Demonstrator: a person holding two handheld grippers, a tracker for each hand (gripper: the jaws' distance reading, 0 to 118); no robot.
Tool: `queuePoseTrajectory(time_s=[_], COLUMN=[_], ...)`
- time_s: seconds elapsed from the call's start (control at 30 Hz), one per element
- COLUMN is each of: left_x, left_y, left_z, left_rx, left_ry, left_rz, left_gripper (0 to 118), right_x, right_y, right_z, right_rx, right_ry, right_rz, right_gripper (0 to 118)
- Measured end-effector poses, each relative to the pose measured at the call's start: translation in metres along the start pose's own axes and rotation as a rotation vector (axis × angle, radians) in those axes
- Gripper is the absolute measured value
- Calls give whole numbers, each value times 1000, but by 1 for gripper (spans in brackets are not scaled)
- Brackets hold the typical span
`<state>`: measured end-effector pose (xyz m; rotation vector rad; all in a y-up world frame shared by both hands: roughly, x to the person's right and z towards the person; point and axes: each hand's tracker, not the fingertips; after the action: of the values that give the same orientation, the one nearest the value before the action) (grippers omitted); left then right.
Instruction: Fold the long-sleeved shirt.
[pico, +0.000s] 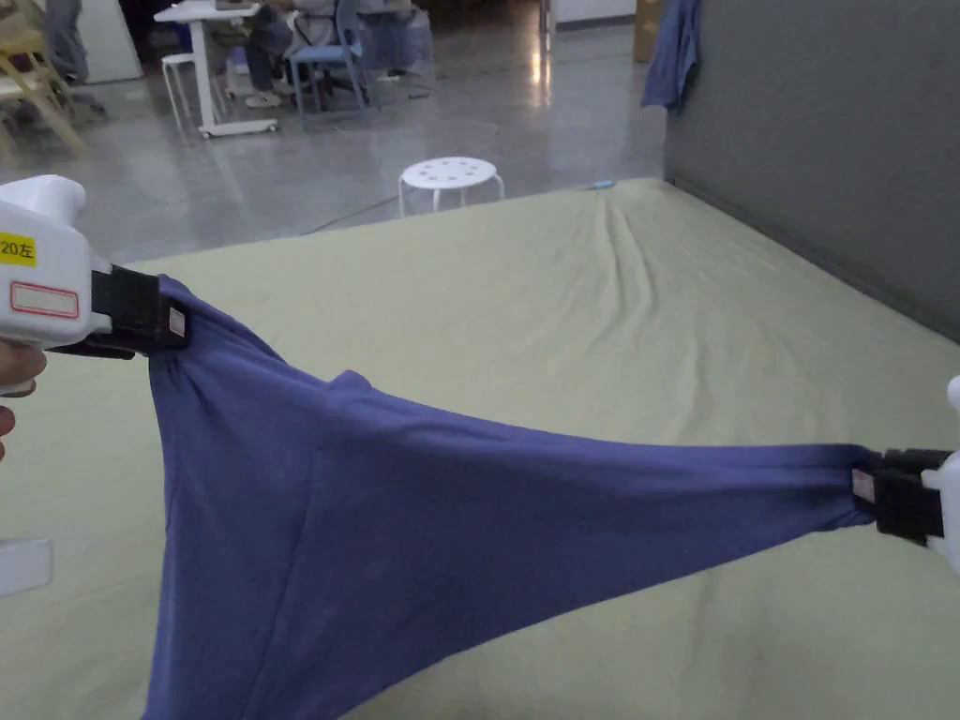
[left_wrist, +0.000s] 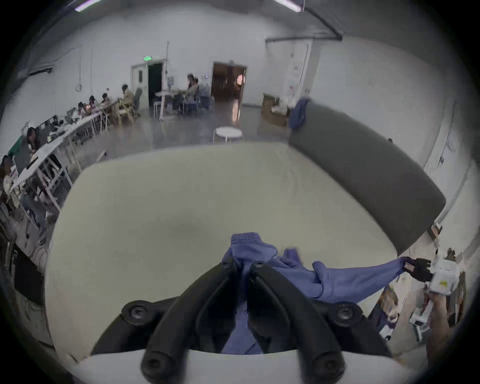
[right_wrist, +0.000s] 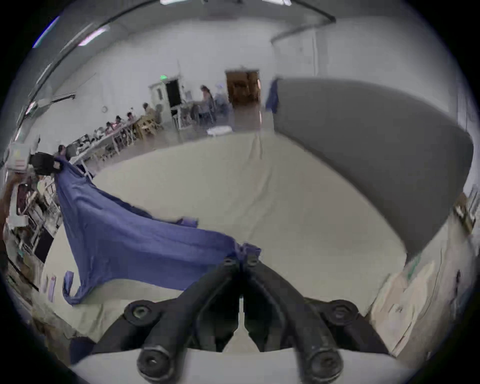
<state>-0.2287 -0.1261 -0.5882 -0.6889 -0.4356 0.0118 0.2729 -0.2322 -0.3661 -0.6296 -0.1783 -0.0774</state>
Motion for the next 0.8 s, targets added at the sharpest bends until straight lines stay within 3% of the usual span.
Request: queuePoseTrajectory(time_s=[0.2, 0.4, 0.6, 0.8], left_x=[-15, -40, -73, -95], left_y=[56, 97, 157, 213], left_z=[91, 126, 104, 67], left_rx=[244, 486, 448, 454], left_ry=[69, 111, 177, 241], left_rz=[25, 70, 205, 267], left_gripper=[3, 3, 3, 3], right_x=[-31, -73, -116, -149], right_y=[123, 231, 334, 418], right_z=[9, 0, -44, -90], right_rx=[220, 456, 438, 361], right_ry=[0, -4, 13, 37], right_rz=[120, 176, 206, 165], right_gripper=[0, 0, 0, 0])
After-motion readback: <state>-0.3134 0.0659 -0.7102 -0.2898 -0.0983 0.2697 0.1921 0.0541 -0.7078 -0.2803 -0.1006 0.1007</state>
